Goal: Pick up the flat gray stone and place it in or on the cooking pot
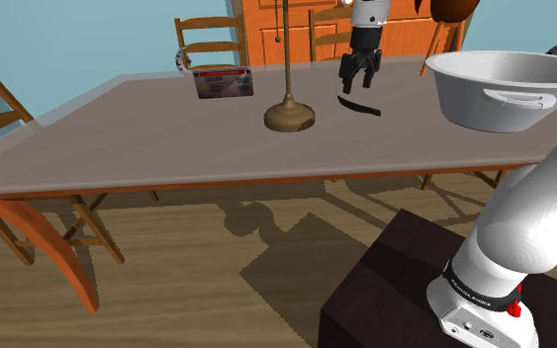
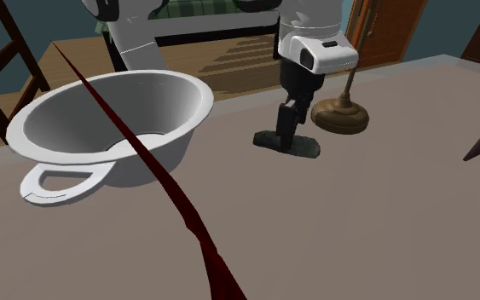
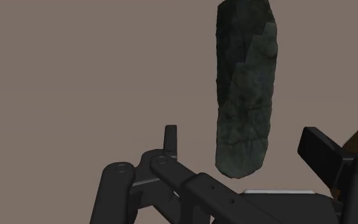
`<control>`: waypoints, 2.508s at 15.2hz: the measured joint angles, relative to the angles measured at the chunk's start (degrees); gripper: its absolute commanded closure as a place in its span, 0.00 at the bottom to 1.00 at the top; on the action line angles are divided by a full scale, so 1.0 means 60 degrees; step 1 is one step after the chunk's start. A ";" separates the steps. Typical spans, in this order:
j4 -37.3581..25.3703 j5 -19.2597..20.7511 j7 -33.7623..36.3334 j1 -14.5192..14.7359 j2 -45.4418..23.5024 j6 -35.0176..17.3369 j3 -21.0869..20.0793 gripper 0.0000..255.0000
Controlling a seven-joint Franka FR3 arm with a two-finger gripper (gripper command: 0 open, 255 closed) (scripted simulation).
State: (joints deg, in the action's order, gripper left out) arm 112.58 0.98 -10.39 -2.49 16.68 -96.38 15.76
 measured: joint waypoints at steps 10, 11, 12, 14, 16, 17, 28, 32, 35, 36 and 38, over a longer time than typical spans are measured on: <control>0.0772 0.0024 -0.0022 -0.0018 0.0066 -0.0701 0.0019 0.00; 0.0773 0.0024 -0.0022 -0.0018 0.0066 -0.0703 0.0019 0.00; 0.0773 0.0024 -0.0022 -0.0018 0.0066 -0.0703 0.0019 1.00; 0.0772 0.0024 -0.0022 -0.0018 0.0067 -0.0704 0.0019 1.00; 0.0748 0.0035 -0.0018 -0.0027 0.0089 -0.0696 0.0027 1.00; 0.0744 0.0037 -0.0016 -0.0029 0.0087 -0.0694 0.0029 1.00; 0.0129 0.0011 -0.0012 0.0001 0.0023 -0.0106 0.0014 1.00; -0.0439 -0.0007 0.0002 0.0015 -0.0020 0.0420 -0.0001 1.00; -0.0948 -0.0034 -0.0009 0.0026 -0.0128 0.0826 0.0005 1.00; -0.1104 -0.0042 -0.0003 0.0032 -0.0153 0.0957 0.0000 1.00; -0.1466 -0.0061 -0.0001 0.0041 -0.0226 0.1247 -0.0001 1.00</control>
State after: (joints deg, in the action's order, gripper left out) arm 103.79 0.61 -10.40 -2.24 15.33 -88.90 15.75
